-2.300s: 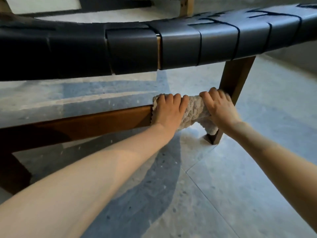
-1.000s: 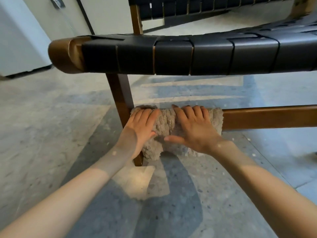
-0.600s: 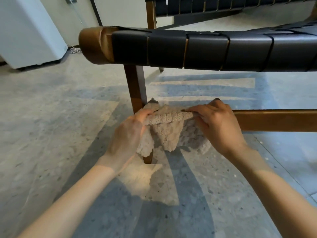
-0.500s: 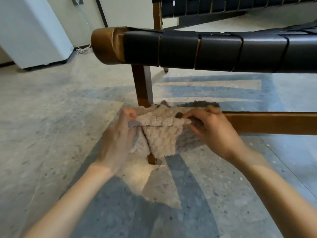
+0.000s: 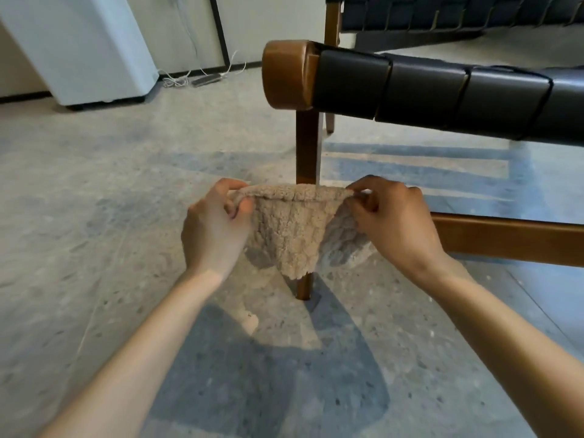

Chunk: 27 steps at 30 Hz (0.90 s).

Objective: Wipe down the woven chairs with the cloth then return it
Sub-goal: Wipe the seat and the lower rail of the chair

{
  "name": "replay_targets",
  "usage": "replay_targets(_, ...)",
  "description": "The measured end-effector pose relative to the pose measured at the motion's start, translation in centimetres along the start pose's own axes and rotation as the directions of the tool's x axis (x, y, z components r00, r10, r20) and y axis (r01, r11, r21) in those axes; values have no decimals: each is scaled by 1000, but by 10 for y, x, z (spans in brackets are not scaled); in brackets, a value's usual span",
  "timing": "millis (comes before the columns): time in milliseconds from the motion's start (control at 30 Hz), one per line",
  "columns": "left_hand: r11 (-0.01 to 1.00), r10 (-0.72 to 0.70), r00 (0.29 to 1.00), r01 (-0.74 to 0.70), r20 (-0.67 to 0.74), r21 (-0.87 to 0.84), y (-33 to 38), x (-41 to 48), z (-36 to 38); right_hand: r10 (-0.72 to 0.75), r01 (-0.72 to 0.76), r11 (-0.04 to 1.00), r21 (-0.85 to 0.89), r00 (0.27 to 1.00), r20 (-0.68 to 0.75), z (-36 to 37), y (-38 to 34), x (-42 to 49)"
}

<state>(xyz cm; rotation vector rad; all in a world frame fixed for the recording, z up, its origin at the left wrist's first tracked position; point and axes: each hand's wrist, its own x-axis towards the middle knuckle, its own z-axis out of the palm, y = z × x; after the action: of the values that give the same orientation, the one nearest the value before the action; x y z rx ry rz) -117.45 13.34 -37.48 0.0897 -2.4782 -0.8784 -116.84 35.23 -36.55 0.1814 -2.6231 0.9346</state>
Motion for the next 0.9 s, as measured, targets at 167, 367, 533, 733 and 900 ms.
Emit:
replay_targets(167,616,-281,887,460,366,-640,19,4,26,97,-101,951,291,995,26,15,-6,10)
replay_targets(367,531,-144,833,521,535,-668,39,15,50,97,-187,881,434,970,222,36,-16,14)
replay_targets(533,521,-70,815,521,574,-676,38,13,53,89,-248,816,523,946,311,40,-16,10)
replay_targets(733,569,-4,909,344,416,-747,53,31,44,124,-268,751,604,955,269,32,-32,16)
replay_targets(900,675,63,963,154,264,-722,68,50,36,180,-264,833,486,960,214,23,-43,36)
